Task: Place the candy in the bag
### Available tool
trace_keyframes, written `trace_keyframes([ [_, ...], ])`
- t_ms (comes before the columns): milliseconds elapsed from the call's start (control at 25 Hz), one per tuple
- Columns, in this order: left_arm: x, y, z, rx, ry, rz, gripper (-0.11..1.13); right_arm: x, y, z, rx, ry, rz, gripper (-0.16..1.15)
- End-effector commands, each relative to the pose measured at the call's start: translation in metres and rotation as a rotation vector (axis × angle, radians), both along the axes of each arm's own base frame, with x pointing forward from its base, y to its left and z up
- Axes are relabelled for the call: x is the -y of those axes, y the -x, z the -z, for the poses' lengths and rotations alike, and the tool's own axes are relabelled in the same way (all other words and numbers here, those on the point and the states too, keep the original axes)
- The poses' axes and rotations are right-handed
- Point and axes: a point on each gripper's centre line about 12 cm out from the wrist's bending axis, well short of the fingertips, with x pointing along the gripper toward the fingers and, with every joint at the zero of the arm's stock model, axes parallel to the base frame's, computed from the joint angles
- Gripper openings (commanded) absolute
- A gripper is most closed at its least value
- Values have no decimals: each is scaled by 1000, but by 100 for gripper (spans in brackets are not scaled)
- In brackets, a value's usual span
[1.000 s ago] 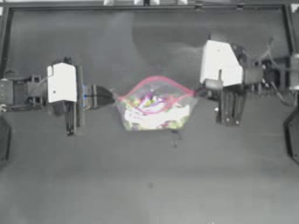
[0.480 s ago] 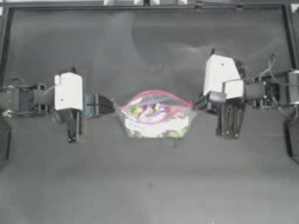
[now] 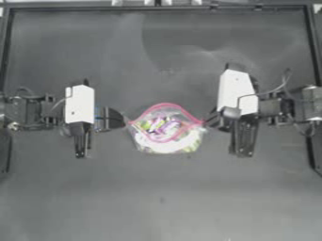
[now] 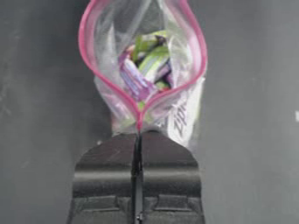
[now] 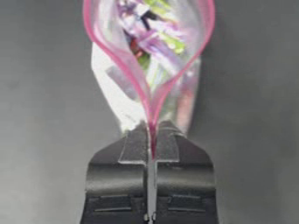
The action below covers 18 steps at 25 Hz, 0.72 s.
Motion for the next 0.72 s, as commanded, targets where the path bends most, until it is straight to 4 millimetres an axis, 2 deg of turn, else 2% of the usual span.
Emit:
trace_keyframes([
  [40,2,-4,-6,32,0,4,4,-3,-3,-4,20,-2,-9,4],
  [320,6,-9,3,28,1,18,4,-4,-2,-3,12,-1,-11,4],
  [720,8,-20,18,18,9,24,4,-4,2,13,-33,-8,-9,4],
])
